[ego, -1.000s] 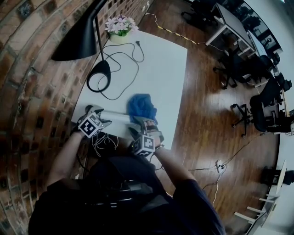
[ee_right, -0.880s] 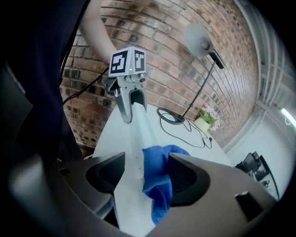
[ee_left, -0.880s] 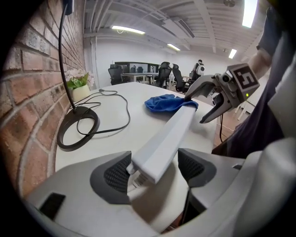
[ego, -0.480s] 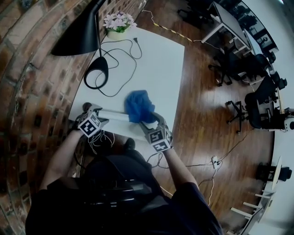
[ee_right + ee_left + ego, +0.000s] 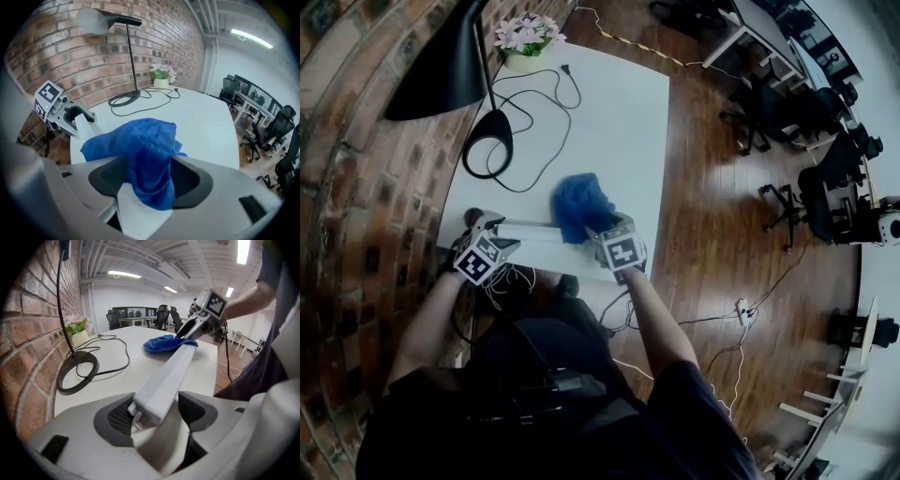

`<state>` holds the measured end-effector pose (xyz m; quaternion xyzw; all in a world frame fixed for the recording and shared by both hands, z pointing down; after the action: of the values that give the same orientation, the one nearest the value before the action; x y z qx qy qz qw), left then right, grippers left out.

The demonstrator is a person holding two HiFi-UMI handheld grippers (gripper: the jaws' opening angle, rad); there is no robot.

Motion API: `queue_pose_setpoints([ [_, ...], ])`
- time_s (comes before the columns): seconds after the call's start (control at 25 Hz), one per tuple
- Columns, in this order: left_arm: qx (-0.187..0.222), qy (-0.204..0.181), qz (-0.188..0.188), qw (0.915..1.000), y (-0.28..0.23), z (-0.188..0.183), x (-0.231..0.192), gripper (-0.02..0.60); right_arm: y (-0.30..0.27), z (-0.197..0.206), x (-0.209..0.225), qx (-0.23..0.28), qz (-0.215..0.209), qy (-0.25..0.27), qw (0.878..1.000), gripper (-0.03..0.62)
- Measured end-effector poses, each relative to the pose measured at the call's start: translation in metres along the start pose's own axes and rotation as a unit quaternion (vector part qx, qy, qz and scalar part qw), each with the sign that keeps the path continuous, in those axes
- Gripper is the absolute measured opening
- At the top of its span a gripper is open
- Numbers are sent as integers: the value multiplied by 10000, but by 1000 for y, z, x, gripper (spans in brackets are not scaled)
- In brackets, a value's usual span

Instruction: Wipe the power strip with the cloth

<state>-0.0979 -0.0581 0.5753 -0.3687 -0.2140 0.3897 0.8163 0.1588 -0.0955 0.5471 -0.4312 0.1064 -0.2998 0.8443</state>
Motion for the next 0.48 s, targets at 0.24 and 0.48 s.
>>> queue_pose_setpoints([
  [0.24, -11, 29, 153, 9999, 2, 3, 0, 287, -21, 6, 2, -434, 219, 85, 9988, 261],
  [0.48, -41, -96, 197, 9998, 4, 0, 0, 279, -25, 8, -15, -494, 111, 32, 9987, 142],
])
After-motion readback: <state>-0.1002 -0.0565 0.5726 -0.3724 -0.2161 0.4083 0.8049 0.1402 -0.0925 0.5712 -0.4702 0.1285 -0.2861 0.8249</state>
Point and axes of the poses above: the fingertips, and each gripper's own axes: y backward along the fingers, x to its right, z out of its underside, the point moved 6 cm from there along y, backward along the fingers, and after that the axes turned 6 degrees about -z, right-handed, at the moved point
